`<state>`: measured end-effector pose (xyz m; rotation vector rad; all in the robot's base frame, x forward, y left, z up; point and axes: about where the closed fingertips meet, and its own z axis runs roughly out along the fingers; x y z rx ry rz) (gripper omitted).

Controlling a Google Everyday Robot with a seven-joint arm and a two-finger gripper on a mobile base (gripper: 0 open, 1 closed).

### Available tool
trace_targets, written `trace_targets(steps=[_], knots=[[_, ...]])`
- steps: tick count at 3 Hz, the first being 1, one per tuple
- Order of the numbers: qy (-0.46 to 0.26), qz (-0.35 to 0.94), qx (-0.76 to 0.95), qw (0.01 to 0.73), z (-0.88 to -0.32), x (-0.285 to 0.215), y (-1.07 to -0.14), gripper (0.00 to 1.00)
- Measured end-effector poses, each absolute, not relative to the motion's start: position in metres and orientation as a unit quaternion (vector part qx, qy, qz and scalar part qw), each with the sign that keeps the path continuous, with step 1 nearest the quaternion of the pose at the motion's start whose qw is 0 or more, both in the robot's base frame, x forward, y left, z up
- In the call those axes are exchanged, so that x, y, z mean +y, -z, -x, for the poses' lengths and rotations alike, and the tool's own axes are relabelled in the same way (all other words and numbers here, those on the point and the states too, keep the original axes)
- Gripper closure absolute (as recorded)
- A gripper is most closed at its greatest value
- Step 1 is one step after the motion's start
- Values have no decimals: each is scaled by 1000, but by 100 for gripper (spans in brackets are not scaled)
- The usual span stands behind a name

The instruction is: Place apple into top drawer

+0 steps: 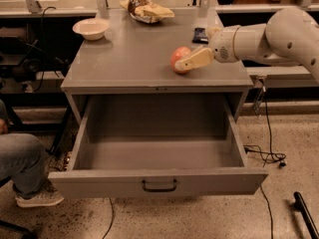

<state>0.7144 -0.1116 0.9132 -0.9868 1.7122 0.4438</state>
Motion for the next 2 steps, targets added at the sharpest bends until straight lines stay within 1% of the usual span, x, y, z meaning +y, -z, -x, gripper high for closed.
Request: trace_targets(steps=[2], knots=[[-186, 418, 708, 538, -736, -88, -896, 0]])
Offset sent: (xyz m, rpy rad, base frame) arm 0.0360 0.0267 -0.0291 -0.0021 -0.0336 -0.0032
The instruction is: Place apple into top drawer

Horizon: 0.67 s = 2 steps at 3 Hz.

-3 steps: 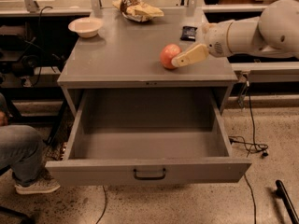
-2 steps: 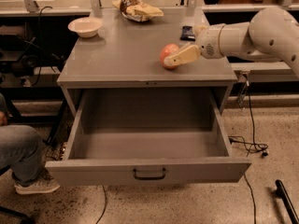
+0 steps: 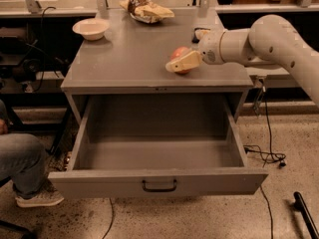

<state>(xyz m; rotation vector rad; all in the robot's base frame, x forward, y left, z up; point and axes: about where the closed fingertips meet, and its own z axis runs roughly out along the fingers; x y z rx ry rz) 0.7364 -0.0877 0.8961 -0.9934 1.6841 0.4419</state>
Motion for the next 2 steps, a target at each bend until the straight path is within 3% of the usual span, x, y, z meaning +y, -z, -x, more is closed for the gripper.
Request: trace_targets(steps=[2], knots=[[-181, 397, 728, 529, -750, -93, -867, 0]])
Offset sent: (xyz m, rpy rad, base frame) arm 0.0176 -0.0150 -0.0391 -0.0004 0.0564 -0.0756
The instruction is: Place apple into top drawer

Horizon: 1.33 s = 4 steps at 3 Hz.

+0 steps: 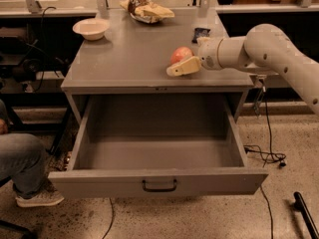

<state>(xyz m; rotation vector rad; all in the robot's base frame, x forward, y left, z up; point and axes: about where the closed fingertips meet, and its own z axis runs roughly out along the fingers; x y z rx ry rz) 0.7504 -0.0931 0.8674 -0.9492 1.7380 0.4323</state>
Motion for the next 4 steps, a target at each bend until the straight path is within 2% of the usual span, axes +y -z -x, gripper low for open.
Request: trace_targets(steps=[1, 4], knots=[[-183, 391, 737, 520, -749, -96, -856, 2], [-188, 390, 727, 532, -740, -96, -861, 70]])
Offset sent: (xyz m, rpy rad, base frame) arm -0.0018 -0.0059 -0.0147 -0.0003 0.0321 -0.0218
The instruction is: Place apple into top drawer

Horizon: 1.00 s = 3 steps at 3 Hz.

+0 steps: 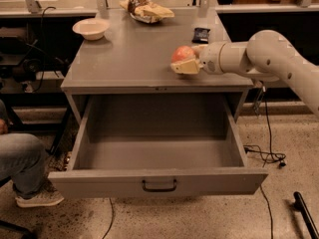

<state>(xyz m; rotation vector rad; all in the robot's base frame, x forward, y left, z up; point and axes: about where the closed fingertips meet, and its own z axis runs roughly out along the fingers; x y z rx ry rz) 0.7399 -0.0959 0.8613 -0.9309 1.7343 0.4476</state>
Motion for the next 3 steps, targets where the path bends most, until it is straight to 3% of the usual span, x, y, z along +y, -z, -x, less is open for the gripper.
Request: trace_targets(steps=[1, 2, 3], knots=[[-181, 415, 708, 542, -707, -103, -883, 93], [-172, 452, 699, 527, -662, -115, -900, 100], [-185, 511, 687, 483, -620, -115, -904, 100]])
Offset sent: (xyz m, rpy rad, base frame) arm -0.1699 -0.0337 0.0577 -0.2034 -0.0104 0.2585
